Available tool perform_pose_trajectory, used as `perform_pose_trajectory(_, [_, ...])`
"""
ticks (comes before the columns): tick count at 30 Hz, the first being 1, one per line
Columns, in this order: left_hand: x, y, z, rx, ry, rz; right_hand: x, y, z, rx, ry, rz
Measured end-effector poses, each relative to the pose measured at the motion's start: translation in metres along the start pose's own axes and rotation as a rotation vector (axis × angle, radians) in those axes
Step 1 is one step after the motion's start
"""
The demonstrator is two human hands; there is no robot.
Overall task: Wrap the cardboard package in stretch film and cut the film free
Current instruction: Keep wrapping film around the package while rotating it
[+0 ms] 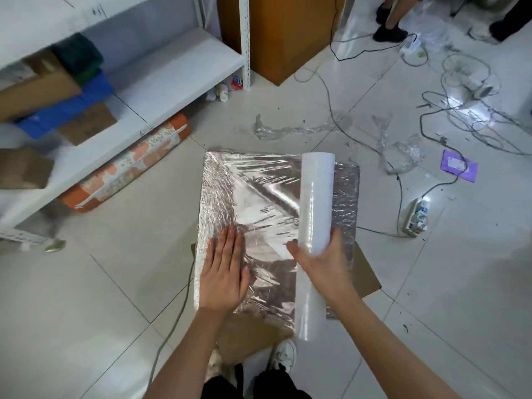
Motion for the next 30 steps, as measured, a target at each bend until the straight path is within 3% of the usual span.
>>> perform_pose_trajectory(4, [0.000,0.002,0.000,-0.012,-0.012,-0.012,-0.001,0.006,-0.004,-0.102,-0.068,0.017])
perform_pose_trajectory(16, [-0.014,0.028,-0.019,0.054,-0.131,-0.101,0.001,0.034,-0.010,-0.078,-0.061,0.060])
perform_pose_trajectory(23, [-0.048,0.022,0.018,0.067,-0.169,-0.170,0.001,0.035,0.000,-0.094,-0.078,0.071])
perform_pose_trajectory(27, [-0.047,0.021,0.022,0.059,-0.164,-0.152,-0.005,0.033,-0.005,-0.007,0.052,0.116])
perform_pose_trajectory(30, [-0.043,0.014,0.026,0.059,-0.171,-0.138,-0.005,0.028,-0.008,0.097,0.012,0.121])
Point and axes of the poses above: each hand's wrist, its own y-axis towards the middle knuckle, its own z-axis out of the palm, x = y × z, the point moved 1 cm from there along y, towards the middle knuckle, and after that the axes turned 2 degrees about z, right-handed, at the moved point
